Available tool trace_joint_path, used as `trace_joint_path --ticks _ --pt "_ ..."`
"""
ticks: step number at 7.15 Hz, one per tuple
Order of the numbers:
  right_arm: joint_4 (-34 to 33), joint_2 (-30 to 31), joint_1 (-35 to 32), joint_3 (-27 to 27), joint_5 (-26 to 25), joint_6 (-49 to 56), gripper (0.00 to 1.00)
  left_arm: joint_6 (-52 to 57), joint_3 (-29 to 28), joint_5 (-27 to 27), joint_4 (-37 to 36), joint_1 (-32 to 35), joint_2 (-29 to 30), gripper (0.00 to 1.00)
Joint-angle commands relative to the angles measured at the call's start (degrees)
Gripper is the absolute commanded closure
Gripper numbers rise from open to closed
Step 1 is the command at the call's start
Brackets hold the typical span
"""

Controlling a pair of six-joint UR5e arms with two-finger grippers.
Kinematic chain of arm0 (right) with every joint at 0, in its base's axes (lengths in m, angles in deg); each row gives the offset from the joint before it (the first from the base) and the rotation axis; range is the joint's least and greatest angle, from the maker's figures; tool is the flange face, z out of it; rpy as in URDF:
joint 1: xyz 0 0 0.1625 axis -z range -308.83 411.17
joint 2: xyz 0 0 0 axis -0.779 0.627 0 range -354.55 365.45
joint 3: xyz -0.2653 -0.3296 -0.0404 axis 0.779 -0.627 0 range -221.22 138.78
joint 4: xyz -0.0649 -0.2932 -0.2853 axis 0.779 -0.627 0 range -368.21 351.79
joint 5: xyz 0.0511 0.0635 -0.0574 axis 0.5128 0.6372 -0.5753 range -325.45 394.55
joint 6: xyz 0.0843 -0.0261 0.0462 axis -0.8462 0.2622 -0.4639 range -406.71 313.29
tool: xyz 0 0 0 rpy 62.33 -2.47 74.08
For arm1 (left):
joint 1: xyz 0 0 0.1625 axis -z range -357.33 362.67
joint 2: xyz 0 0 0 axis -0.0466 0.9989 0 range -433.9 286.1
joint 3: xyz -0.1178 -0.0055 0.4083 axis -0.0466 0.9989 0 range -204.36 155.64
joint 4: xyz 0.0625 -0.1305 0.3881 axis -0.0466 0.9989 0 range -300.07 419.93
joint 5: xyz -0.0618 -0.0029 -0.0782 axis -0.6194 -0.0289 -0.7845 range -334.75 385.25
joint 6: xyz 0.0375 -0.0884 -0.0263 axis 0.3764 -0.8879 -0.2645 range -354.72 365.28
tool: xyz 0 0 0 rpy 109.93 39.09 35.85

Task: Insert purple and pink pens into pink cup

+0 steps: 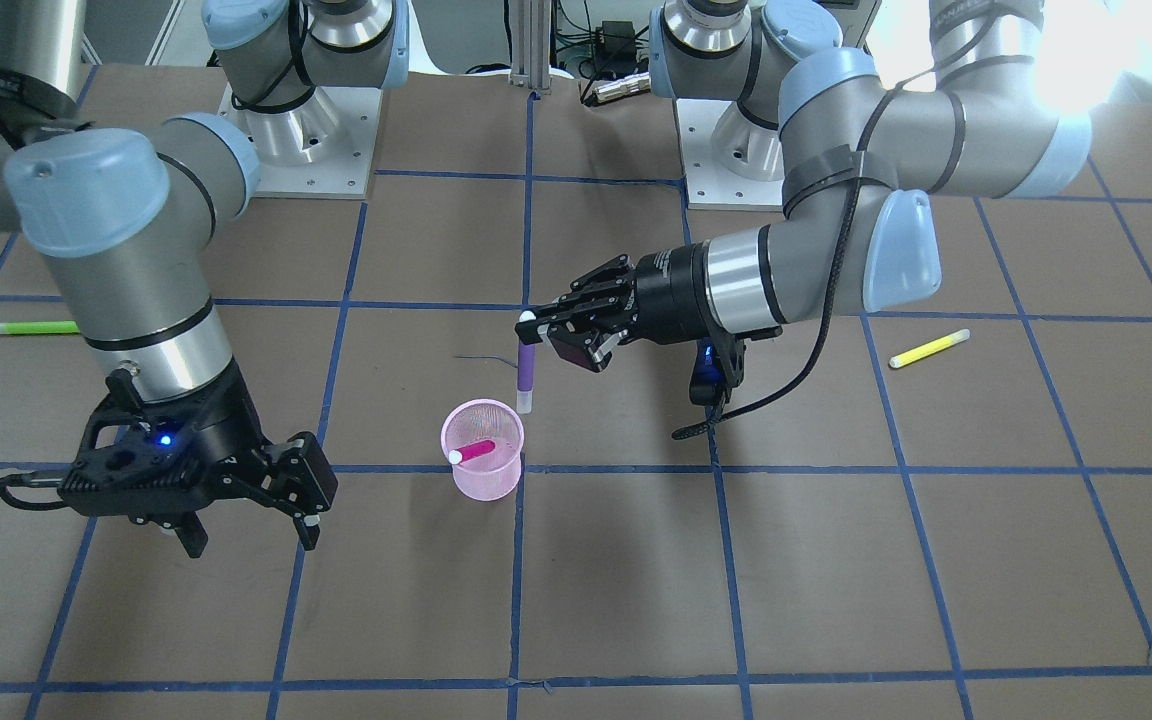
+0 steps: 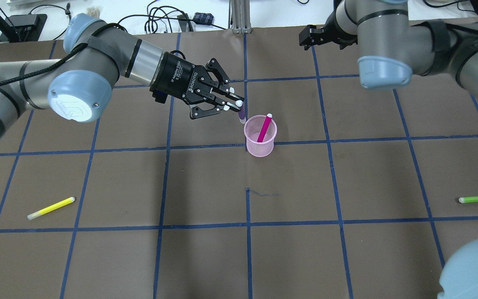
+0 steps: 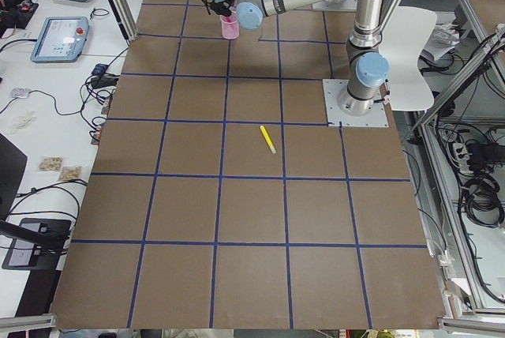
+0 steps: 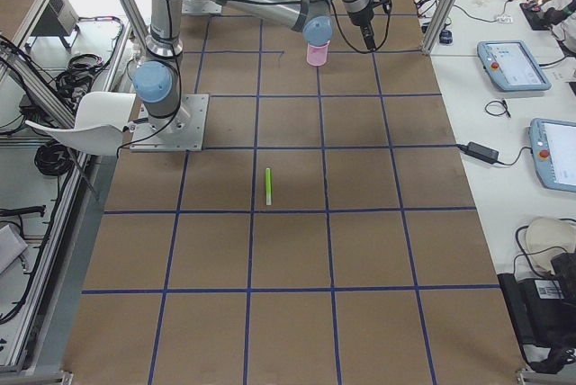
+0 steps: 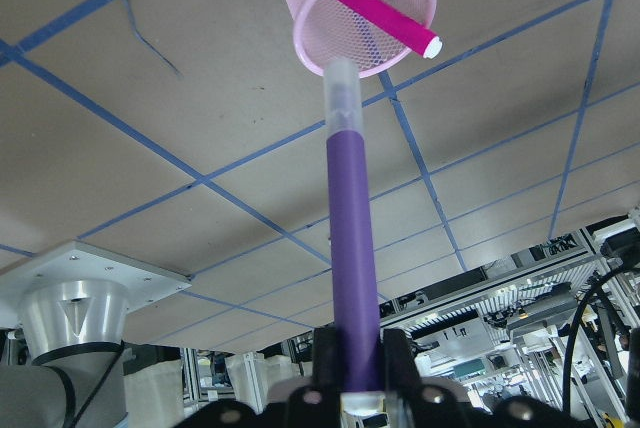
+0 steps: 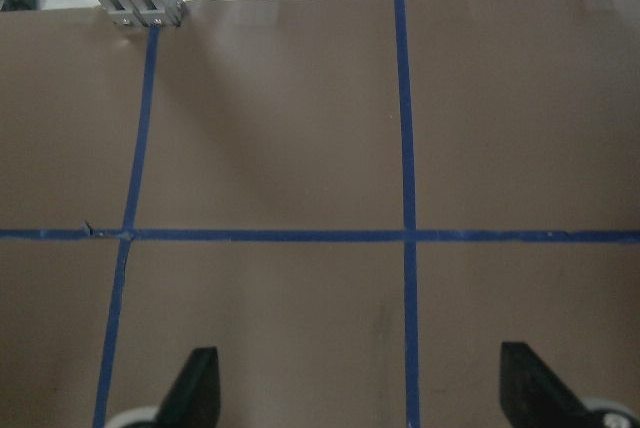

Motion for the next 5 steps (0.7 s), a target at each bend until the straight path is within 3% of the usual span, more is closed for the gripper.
trace_joint_path --ticks 1,4,5 --pt "14.6 3.4 0.8 -2.8 -0.6 0.7 0.00 -2.3 -0.2 -0.4 -4.6 3.2 4.8 1.00" --pt "22.1 8.4 0.8 -2.5 -3.5 3.3 0.00 -1.4 0.6 -0.3 -4.7 3.7 6.7 1.00" --pt "24.0 9.6 0.9 -2.8 -3.5 3.3 0.00 -1.6 0.6 -0.3 -4.8 3.7 6.9 0.41"
